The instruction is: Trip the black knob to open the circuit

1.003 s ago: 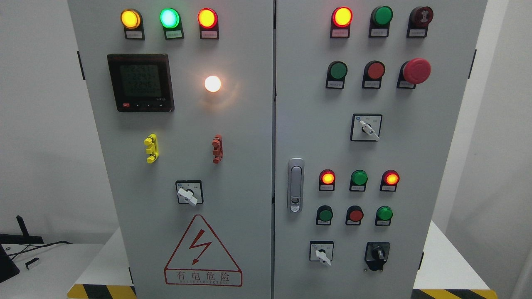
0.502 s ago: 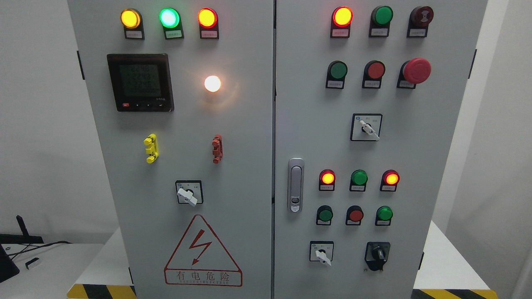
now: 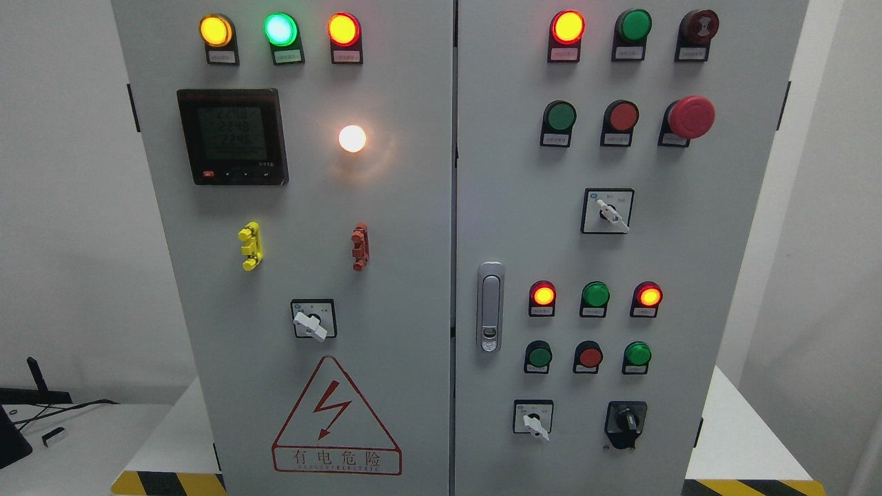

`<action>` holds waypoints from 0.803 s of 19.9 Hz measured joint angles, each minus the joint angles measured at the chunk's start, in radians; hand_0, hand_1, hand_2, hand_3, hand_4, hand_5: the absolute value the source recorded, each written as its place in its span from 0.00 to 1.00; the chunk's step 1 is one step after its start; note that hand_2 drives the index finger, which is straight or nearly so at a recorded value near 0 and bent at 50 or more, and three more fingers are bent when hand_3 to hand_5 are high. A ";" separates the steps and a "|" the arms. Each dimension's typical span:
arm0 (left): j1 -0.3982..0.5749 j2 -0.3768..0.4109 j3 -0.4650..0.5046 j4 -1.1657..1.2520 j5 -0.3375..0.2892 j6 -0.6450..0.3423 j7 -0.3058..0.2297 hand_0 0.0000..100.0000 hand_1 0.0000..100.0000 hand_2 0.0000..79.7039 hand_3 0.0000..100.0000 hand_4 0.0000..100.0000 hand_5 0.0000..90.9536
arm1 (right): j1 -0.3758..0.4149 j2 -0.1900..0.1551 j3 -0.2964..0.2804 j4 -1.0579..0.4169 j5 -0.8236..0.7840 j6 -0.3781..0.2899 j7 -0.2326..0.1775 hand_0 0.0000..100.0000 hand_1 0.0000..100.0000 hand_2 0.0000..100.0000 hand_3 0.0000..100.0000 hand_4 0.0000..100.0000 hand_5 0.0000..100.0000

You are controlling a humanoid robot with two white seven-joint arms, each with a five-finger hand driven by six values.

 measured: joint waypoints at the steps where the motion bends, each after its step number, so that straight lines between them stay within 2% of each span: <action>1: 0.000 0.000 0.000 0.000 0.000 0.000 0.000 0.12 0.39 0.00 0.00 0.00 0.00 | -0.013 0.000 -0.004 -0.003 0.000 0.003 0.001 0.42 0.68 0.55 0.87 0.78 0.76; 6: 0.000 0.000 0.000 0.000 0.000 0.000 0.000 0.12 0.39 0.00 0.00 0.00 0.00 | -0.069 -0.001 -0.026 -0.012 0.000 0.014 0.005 0.42 0.68 0.55 0.87 0.78 0.76; 12: 0.000 0.000 0.000 0.000 0.000 0.000 0.000 0.12 0.39 0.00 0.00 0.00 0.00 | -0.157 -0.002 -0.059 -0.020 0.000 0.066 0.010 0.42 0.69 0.55 0.87 0.78 0.76; 16: 0.000 0.000 0.000 0.000 0.000 0.000 0.000 0.12 0.39 0.00 0.00 0.00 0.00 | -0.206 -0.015 -0.076 -0.022 0.000 0.096 0.012 0.42 0.70 0.55 0.87 0.78 0.77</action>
